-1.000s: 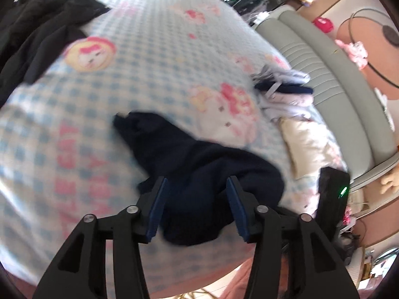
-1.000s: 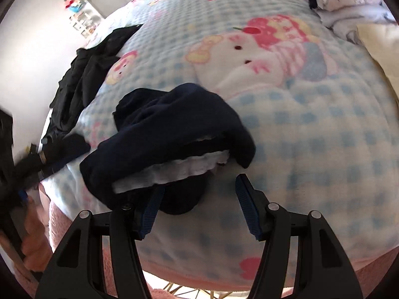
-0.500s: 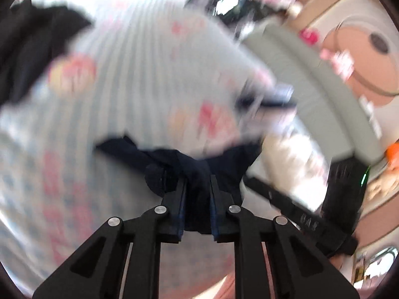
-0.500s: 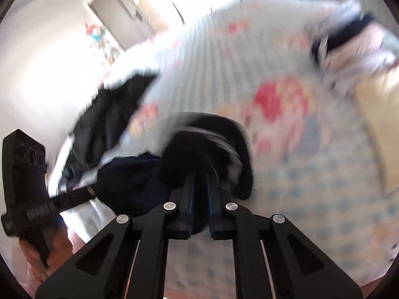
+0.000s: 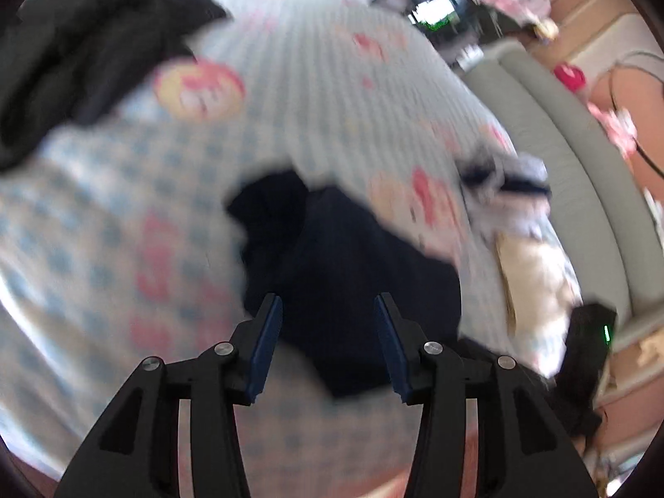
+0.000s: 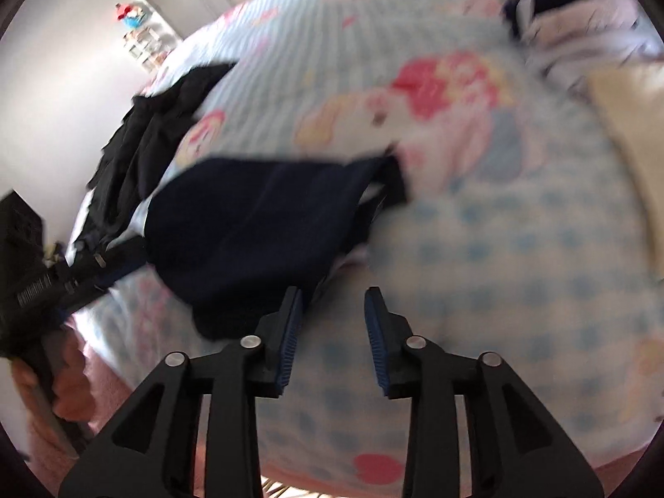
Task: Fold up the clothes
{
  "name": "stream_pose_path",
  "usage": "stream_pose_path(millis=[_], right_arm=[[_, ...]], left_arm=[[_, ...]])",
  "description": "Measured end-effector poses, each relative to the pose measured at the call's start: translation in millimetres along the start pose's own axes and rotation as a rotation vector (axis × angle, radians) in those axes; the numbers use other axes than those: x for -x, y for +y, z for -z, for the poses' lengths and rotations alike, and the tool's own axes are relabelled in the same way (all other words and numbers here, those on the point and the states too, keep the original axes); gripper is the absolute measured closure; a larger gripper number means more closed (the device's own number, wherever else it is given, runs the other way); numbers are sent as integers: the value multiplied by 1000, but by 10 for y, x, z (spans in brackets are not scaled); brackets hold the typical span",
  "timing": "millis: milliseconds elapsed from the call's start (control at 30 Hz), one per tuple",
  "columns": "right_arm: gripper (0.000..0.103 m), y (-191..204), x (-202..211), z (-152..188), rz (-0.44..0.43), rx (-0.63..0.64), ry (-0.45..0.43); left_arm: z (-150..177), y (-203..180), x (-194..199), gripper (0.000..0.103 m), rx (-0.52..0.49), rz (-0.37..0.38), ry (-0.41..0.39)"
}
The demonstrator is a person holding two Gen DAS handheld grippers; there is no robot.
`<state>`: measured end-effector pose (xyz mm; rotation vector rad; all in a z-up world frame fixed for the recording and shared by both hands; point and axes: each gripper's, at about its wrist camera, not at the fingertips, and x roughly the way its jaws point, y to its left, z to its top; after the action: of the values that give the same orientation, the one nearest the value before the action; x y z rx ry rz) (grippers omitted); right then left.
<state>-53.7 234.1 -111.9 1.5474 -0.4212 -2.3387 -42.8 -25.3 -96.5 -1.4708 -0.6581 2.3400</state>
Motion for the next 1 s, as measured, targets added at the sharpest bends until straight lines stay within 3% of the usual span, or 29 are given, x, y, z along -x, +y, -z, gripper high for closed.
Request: stream_pose_path(millis=[100,233,267,300,333,533,633,733,833,900,1000], right_arm=[[50,118,-119,49,-92,29,30],[48,259,-270,37,-126,51,29],[57,273,-324,27,-115,47,32],[88,296,-372,12,-92,58,39],[92,330,-403,-2,-57,85,42],[96,325,137,-107,63,116,-169],[97,89,393,-117,115,59,-229],[97,-230,527,-63,162,-23,-241],[97,-425,530,-21,278,-75,-230],[94,-582,578,6,311,-126,-221],[89,-596,717,52,351,-133,-248]], left_arm=[[65,-4,-185,53,6,-3,43],[73,-1,-287,55,30,-14,40],[72,-28,-255,55,16,-9,22],[75,-36,-247,54,12,-7,18],[79,-39,-245,54,10,-5,18],[2,-4,-177,53,22,24,-9],[0,-15,-175,53,40,144,-1],[62,-148,-244,53,6,147,-13],[88,-171,-377,53,9,132,27],[102,-179,-429,53,13,144,54],[121,-216,-431,53,-6,125,53]])
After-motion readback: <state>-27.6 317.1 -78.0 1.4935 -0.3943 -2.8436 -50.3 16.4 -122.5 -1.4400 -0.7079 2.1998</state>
